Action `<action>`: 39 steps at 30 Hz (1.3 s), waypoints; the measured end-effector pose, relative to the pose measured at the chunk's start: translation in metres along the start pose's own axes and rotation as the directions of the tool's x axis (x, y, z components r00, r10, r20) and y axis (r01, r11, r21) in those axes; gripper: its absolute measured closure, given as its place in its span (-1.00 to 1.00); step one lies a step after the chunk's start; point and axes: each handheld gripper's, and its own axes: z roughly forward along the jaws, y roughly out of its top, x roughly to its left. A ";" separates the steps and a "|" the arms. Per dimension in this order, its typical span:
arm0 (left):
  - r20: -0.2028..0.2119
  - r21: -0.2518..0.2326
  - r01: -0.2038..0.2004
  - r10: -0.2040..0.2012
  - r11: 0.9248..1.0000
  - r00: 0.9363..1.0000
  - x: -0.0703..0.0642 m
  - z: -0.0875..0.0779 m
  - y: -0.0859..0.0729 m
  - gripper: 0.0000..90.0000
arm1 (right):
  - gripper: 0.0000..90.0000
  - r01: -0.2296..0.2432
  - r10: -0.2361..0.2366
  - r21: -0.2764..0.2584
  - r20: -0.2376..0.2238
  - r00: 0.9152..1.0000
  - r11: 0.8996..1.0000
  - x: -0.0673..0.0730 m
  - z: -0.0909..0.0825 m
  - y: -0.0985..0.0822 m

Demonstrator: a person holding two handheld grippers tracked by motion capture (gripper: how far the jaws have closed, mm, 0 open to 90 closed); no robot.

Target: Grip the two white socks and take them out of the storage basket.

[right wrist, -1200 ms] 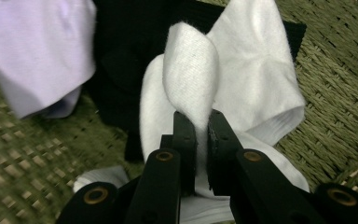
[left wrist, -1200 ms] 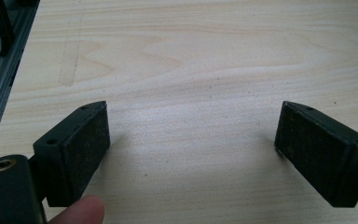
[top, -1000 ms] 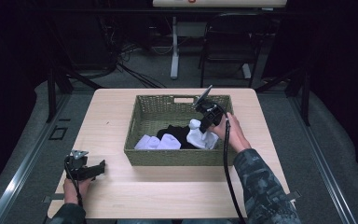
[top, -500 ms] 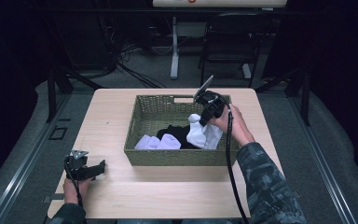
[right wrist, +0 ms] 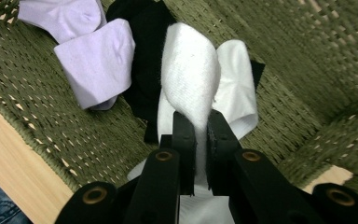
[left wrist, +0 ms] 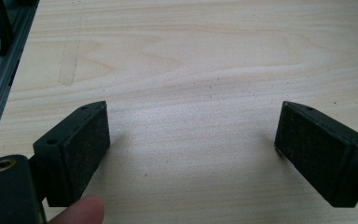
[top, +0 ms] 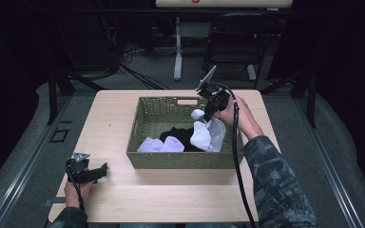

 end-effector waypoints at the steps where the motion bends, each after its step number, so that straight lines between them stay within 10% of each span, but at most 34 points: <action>1: 0.000 0.000 0.000 0.000 1.000 1.000 0.000 0.000 0.000 -0.78 | 0.87 0.000 0.000 -0.001 -0.002 1.000 1.000 0.000 -0.002 0.001; 39: 0.000 0.000 0.001 -0.001 1.000 1.000 0.000 0.000 0.000 -0.78 | 0.87 0.023 -0.020 -0.043 0.061 0.998 0.999 -0.007 -0.081 0.015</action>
